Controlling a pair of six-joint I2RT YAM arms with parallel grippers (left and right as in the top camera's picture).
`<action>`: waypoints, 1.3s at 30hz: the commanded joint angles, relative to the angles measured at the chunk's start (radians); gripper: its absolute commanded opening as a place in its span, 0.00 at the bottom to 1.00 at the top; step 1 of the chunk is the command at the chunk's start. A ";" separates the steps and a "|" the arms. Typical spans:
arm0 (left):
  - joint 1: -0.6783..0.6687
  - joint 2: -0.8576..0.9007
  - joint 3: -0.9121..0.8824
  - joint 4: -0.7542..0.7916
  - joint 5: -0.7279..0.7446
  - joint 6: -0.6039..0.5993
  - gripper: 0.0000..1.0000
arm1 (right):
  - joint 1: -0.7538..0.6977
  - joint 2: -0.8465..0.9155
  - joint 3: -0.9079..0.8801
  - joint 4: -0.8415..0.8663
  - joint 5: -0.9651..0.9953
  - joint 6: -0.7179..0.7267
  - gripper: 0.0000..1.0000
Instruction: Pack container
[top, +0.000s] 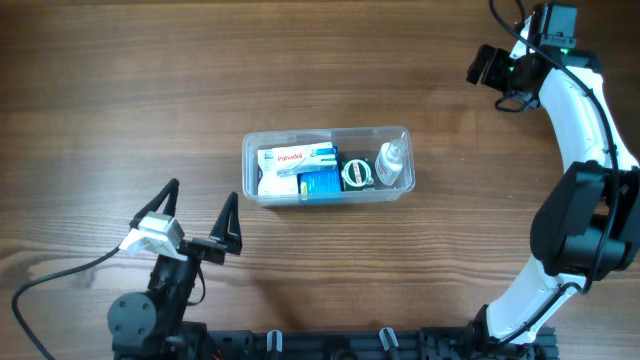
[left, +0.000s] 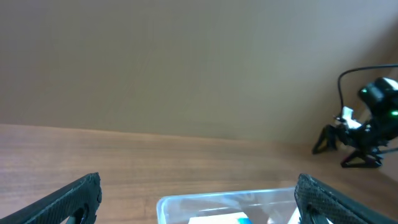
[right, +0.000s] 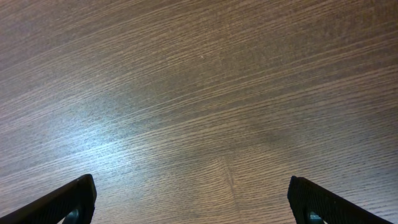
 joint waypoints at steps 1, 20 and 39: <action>0.031 -0.018 -0.056 0.053 0.013 0.001 1.00 | -0.004 0.013 0.018 0.002 0.010 -0.012 1.00; 0.055 -0.029 -0.217 0.093 0.014 0.002 1.00 | -0.004 0.013 0.018 0.002 0.010 -0.012 1.00; 0.055 -0.025 -0.217 0.027 0.000 0.001 1.00 | -0.004 0.013 0.018 0.002 0.010 -0.012 1.00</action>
